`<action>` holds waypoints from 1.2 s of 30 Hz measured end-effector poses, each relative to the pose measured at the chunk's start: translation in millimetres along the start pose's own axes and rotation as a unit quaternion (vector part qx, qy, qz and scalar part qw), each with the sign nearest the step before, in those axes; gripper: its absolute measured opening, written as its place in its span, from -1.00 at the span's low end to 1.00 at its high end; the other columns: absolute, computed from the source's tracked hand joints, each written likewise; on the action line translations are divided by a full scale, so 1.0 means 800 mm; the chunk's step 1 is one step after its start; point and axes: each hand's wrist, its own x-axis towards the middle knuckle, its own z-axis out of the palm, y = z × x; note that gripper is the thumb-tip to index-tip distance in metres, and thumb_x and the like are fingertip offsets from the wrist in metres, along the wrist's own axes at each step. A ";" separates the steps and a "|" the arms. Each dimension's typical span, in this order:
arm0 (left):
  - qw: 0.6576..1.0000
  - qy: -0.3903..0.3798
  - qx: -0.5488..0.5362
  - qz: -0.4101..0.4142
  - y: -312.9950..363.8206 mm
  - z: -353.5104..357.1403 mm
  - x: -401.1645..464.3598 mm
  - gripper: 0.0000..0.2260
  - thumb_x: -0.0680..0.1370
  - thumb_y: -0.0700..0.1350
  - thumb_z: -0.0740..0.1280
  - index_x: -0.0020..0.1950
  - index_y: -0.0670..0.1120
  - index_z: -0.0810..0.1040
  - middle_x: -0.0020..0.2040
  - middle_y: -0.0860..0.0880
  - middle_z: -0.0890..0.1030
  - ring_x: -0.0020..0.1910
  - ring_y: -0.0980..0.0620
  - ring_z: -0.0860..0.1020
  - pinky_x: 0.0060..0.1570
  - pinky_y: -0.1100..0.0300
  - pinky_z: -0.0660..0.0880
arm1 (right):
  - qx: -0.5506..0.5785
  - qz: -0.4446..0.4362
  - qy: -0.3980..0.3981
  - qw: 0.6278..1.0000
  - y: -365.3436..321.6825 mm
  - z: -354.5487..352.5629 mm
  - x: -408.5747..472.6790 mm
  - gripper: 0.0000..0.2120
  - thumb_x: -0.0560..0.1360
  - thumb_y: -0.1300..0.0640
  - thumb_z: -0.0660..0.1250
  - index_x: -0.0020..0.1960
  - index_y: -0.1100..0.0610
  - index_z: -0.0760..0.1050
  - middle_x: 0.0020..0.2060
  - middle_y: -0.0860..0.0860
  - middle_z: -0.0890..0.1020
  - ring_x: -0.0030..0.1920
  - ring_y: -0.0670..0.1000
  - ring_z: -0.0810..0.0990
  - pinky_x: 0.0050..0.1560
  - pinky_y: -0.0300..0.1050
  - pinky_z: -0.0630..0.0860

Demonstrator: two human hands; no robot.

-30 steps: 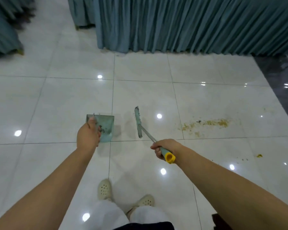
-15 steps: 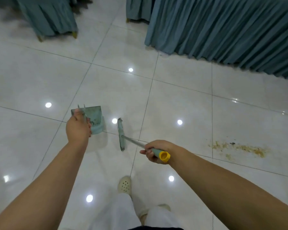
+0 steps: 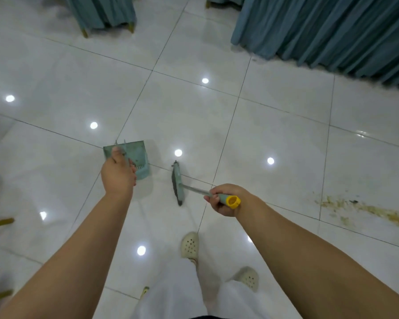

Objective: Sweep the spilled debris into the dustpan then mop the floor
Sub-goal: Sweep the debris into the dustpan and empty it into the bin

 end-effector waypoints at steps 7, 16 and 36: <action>1.000 -0.009 0.008 -0.010 -0.006 0.051 -0.059 -0.53 0.60 0.19 -0.01 -0.35 -0.04 0.41 -0.46 -0.02 0.45 -0.72 0.21 0.36 -0.70 0.41 0.25 | 0.126 -0.023 0.024 0.991 -0.005 -0.129 -0.025 -0.97 0.57 0.36 0.15 -0.04 0.31 0.35 -0.16 0.26 0.45 -0.71 -0.07 0.31 -0.67 -0.37 0.37; 0.998 -0.069 -0.004 -0.002 -0.030 0.168 -0.211 -0.53 0.60 0.22 0.00 -0.35 -0.05 0.38 -0.48 -0.03 0.42 -0.72 0.20 0.31 -0.56 0.25 0.28 | 0.175 -0.037 0.044 0.983 0.001 -0.358 -0.068 -0.94 0.58 0.32 0.14 0.02 0.32 0.33 -0.17 0.25 0.44 -0.70 -0.08 0.31 -0.67 -0.36 0.37; 0.992 -0.115 -0.049 -0.035 -0.064 0.271 -0.414 -0.56 0.53 0.20 0.03 -0.34 -0.07 0.42 -0.49 -0.02 0.40 -0.65 0.09 0.29 -0.59 0.27 0.25 | 0.103 -0.062 0.052 0.991 0.036 -0.621 -0.163 -0.77 0.59 0.33 0.13 0.24 0.30 0.28 -0.18 0.22 0.51 -0.62 -0.08 0.37 -0.66 -0.33 0.39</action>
